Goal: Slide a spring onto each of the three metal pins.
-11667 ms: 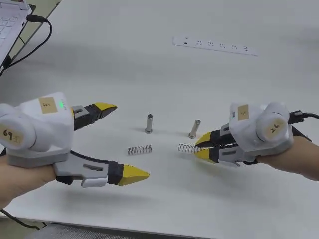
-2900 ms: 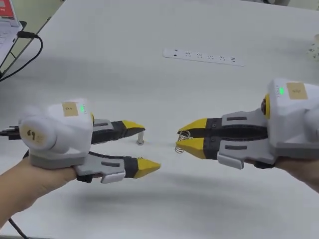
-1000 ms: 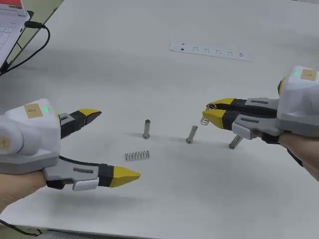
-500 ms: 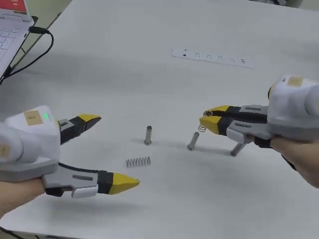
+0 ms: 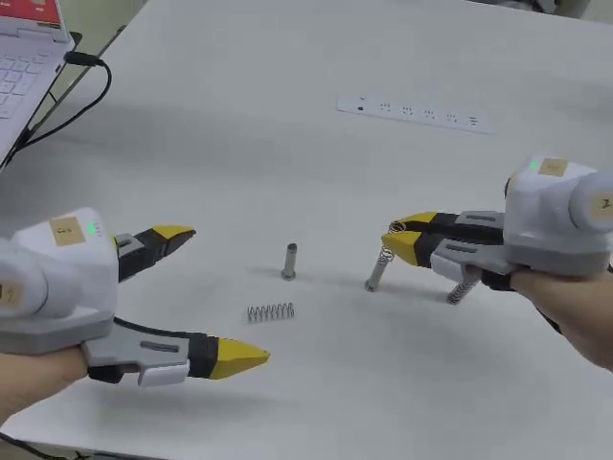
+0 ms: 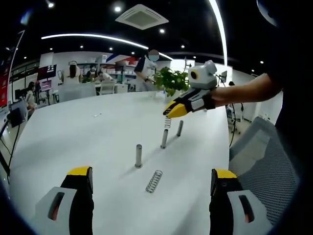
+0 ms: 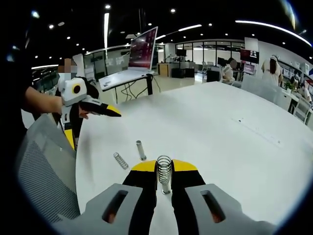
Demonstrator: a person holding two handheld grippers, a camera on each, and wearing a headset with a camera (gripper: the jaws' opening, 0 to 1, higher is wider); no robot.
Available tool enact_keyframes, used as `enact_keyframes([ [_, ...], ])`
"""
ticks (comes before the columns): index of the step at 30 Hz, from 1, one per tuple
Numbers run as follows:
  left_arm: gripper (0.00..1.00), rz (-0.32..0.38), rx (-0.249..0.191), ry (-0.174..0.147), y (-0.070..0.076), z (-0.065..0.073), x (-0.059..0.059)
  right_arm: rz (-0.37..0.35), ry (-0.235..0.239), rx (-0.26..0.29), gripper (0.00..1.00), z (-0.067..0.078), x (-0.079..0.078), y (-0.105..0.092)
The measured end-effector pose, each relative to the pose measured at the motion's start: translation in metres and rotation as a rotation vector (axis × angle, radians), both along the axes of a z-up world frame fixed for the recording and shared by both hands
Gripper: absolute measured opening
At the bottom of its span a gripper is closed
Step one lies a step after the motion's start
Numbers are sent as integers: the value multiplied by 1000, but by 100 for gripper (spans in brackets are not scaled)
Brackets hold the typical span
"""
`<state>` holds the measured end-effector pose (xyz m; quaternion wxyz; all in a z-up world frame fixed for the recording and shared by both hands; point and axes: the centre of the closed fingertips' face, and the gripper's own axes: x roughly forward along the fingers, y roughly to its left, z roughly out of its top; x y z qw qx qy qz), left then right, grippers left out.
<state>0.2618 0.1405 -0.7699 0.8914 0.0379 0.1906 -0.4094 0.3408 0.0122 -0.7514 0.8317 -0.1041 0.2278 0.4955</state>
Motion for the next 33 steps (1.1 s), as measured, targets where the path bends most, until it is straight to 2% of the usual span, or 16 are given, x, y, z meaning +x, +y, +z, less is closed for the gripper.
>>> enact_keyframes([
  [12,98,-1,-1,6,1,-3,-1,-2,15,-7,8,-8,0,0],
  [19,98,-2,-2,9,0,-3,-3,-7,3,-12,8,-10,1,-1],
  [33,98,-2,8,15,2,-5,-4,-8,15,-15,8,-18,0,-1],
])
